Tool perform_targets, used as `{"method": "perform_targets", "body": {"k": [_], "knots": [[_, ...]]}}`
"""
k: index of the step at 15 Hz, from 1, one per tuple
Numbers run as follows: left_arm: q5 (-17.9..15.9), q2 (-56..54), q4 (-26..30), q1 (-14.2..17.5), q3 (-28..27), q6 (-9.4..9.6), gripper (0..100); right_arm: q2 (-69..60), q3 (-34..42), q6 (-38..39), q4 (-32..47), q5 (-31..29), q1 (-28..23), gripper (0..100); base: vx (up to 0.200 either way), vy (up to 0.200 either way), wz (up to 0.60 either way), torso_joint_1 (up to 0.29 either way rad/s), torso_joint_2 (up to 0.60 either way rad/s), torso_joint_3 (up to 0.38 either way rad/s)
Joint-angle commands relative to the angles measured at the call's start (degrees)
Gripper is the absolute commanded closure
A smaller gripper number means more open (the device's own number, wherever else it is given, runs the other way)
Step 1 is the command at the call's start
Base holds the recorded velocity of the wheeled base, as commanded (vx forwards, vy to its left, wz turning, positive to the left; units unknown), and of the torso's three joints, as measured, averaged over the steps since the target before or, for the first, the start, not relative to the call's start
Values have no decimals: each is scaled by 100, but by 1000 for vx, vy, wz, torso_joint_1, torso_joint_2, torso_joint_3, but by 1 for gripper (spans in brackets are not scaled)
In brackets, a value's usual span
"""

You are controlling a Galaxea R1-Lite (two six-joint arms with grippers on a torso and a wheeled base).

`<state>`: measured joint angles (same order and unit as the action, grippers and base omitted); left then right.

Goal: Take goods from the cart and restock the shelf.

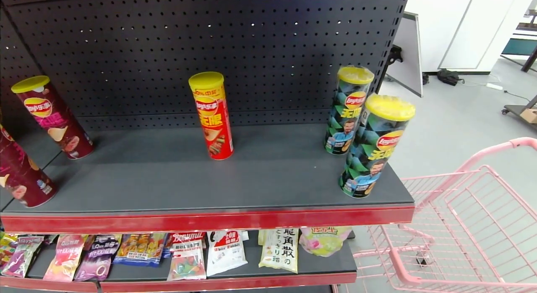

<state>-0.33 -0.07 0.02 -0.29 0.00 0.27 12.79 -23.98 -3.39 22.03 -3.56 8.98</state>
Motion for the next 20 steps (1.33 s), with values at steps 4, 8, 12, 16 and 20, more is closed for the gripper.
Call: {"method": "perform_targets", "body": {"k": [4,8,12,16,20], "knots": [[-2,7,-2,3,0,0,0,13,-37,-48,-23,4,77,100,0,200,0,7,4,2],[-2,7,-2,3,0,0,0,365,-72,-74,-480,189,77,100,0,200,0,4,-1,-1],[-2,7,-11,12,0,0,0,813,-467,-83,-577,1050,86,100,0,100,0,2,-1,0],[-2,7,-11,12,0,0,0,945,-476,-171,-586,1437,86,100,100,0,0,4,1,1],[-2,7,-11,3,0,0,0,1006,-423,-171,-594,1692,332,100,200,0,0,-5,4,2]]}}
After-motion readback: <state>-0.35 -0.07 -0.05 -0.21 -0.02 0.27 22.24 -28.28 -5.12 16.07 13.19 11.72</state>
